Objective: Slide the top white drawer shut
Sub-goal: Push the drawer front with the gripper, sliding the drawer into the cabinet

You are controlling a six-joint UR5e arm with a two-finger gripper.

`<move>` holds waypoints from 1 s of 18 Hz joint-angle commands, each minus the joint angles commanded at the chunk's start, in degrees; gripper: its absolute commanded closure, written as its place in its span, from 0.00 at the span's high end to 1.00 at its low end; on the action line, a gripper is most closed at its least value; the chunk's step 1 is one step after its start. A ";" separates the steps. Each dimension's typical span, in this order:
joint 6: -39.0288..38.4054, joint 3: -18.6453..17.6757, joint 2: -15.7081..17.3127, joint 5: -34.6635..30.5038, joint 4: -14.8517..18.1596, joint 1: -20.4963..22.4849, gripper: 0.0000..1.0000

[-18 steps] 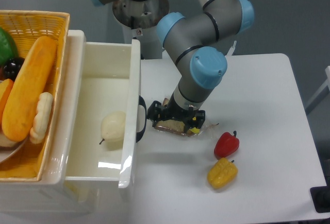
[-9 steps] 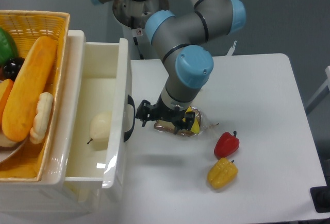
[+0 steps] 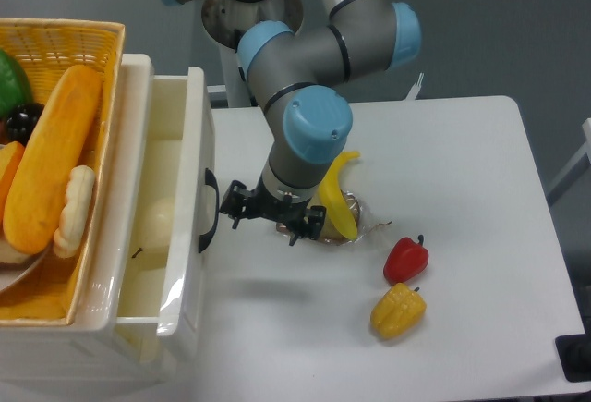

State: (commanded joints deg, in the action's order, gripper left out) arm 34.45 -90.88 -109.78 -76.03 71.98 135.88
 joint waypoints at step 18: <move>0.18 0.97 -0.44 0.00 -0.09 -2.02 1.00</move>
State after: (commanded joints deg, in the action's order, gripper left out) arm 34.63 -89.91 -110.21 -76.03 71.89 133.86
